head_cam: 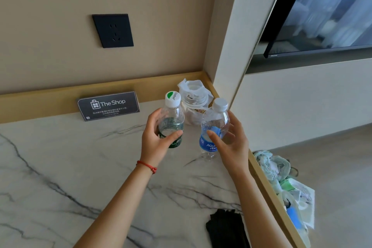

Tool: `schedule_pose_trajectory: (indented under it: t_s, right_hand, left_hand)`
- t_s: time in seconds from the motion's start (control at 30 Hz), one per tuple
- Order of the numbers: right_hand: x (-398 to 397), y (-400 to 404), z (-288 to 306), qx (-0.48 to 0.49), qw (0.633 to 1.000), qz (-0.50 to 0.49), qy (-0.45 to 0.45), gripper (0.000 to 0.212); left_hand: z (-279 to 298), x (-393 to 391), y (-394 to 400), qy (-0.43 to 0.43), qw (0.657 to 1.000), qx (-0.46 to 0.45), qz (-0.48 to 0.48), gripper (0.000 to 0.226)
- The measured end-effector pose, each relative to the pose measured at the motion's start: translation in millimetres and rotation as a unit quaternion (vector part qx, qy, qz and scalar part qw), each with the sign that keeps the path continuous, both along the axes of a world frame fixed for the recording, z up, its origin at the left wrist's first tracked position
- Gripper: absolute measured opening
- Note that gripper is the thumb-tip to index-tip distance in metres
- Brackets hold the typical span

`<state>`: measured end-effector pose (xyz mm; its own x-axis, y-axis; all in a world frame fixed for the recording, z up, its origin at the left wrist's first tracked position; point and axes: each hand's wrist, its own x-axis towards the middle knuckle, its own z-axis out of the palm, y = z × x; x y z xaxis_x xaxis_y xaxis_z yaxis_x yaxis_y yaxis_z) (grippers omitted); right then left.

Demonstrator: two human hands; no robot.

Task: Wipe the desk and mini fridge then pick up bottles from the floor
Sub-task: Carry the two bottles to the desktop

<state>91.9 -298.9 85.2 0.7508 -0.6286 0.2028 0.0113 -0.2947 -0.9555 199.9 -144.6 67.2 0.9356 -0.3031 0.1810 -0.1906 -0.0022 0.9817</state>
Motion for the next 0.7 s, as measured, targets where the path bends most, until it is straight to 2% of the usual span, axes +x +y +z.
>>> schedule_pose_trajectory:
  t_s: [0.23,0.5,0.7]
  right_hand:
    - [2,-2,-11,-0.023,1.0,-0.012,0.0,0.076]
    - [-4,-3,-21,-0.034,0.999,-0.025,-0.001,0.081]
    - [-8,0,-26,-0.015,1.0,-0.014,-0.007,0.095]
  left_hand:
    - [-19,6,5,0.015,1.0,0.004,0.004,0.078]
    - [-25,8,9,-0.006,1.0,0.019,-0.005,0.079]
    - [-25,4,11,-0.009,1.0,0.013,-0.006,0.071]
